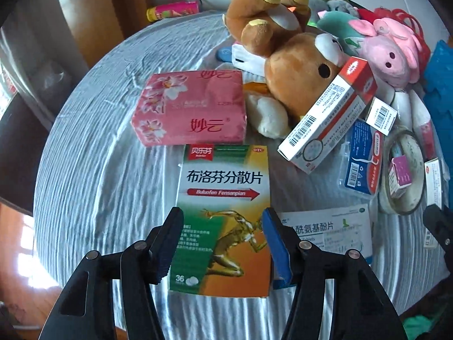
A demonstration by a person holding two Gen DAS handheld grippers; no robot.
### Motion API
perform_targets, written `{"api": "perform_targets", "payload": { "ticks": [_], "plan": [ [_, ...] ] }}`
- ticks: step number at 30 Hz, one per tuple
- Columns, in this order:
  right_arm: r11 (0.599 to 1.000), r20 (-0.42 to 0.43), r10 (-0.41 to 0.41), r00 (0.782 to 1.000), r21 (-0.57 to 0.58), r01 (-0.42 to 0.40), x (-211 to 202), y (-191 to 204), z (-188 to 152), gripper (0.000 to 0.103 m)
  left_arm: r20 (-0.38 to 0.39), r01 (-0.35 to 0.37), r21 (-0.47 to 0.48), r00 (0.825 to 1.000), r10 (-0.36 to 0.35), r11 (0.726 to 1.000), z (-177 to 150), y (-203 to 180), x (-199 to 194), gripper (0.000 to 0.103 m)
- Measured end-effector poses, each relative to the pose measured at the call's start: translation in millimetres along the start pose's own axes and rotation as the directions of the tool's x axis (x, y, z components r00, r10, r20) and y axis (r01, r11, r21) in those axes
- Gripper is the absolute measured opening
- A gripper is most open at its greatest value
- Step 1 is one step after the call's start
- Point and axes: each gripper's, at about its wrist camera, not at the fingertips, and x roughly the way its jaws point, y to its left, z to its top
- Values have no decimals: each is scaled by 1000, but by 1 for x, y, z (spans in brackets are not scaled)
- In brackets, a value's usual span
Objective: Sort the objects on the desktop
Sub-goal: 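Grasp the green-orange ibuprofen box with the left tool while the right tool holds the leaflet, then lift the ibuprofen box with the left tool while the right tool carries the leaflet toward the crate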
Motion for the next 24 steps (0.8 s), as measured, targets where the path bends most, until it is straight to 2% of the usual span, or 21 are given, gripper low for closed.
{"api": "perform_targets", "payload": {
  "ticks": [4, 6, 10, 17, 20, 22, 24],
  "plan": [
    [999, -40, 9, 999, 34, -8, 17, 12, 3, 26, -42, 26, 35, 999, -24, 999, 15, 1, 21, 59],
    [999, -59, 7, 998, 40, -5, 26, 18, 4, 26, -47, 22, 47, 999, -20, 999, 22, 1, 28, 73],
    [999, -104, 9, 995, 44, -4, 47, 26, 2, 26, -51, -4, 83, 999, 8, 997, 35, -3, 42, 82],
    [999, -140, 10, 990, 32, -6, 71, 35, 10, 26, -32, -65, 130, 997, 69, 989, 51, -2, 40, 86],
    [1000, -143, 14, 990, 22, -11, 75, 40, 13, 26, -84, -37, 91, 995, 45, 995, 47, 9, 34, 86],
    [1000, -150, 21, 988, 16, -19, 76, 43, 15, 26, -94, -29, 76, 995, 36, 997, 47, 16, 34, 87],
    [1000, -160, 24, 987, 3, -24, 79, 47, 16, 26, -79, -53, 101, 995, 61, 993, 49, 16, 38, 87]
  ]
}}
